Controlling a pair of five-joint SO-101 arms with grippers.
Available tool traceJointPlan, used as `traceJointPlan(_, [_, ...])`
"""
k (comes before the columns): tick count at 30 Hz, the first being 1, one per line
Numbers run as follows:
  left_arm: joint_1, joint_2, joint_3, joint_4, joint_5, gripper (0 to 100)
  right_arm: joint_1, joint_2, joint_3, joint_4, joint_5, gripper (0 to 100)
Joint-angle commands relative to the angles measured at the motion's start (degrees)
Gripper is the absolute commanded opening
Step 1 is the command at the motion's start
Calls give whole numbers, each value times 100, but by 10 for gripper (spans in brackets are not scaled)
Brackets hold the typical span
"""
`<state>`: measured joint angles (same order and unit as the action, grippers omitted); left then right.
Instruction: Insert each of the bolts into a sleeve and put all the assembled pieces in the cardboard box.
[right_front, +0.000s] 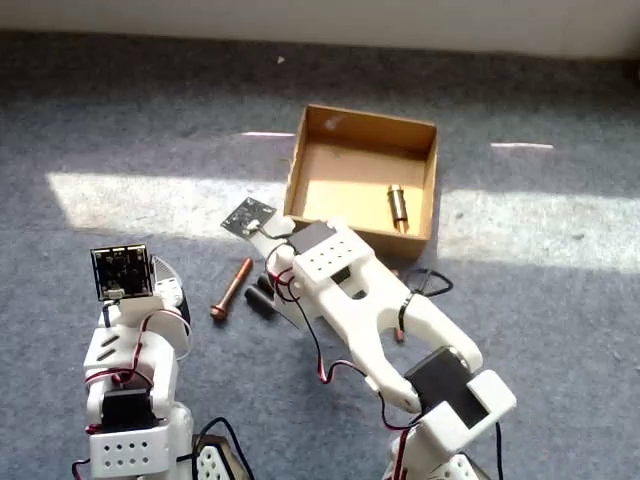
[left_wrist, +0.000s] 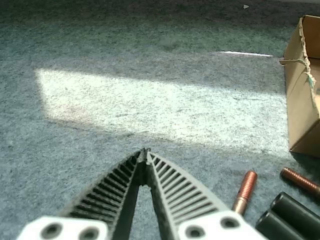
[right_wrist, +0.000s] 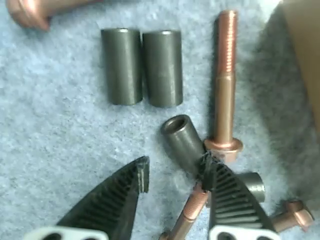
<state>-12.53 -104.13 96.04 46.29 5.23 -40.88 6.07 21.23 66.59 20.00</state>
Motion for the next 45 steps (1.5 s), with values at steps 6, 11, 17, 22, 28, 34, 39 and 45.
traceJointPlan(6, [-22,-22,110,-97,-70,7,119,259,-198,-382,88,170])
traceJointPlan(11, [-22,-22,110,-97,-70,7,119,462,-198,-391,88,170])
traceJointPlan(17, [-22,-22,110,-97,-70,7,119,796,-198,-391,88,170])
traceJointPlan(22, [-22,-22,110,-97,-70,7,110,919,-198,-400,88,70])
traceJointPlan(28, [-22,-22,110,-97,-70,7,119,892,-207,-611,62,5])
traceJointPlan(34, [-22,-22,110,-97,-70,7,127,-40,-154,-593,35,5])
traceJointPlan(39, [-4,-22,110,-97,-70,7,312,-1385,312,-549,-413,5])
traceJointPlan(45, [-4,-22,110,-114,-70,7,558,-2809,1103,-558,-431,5])
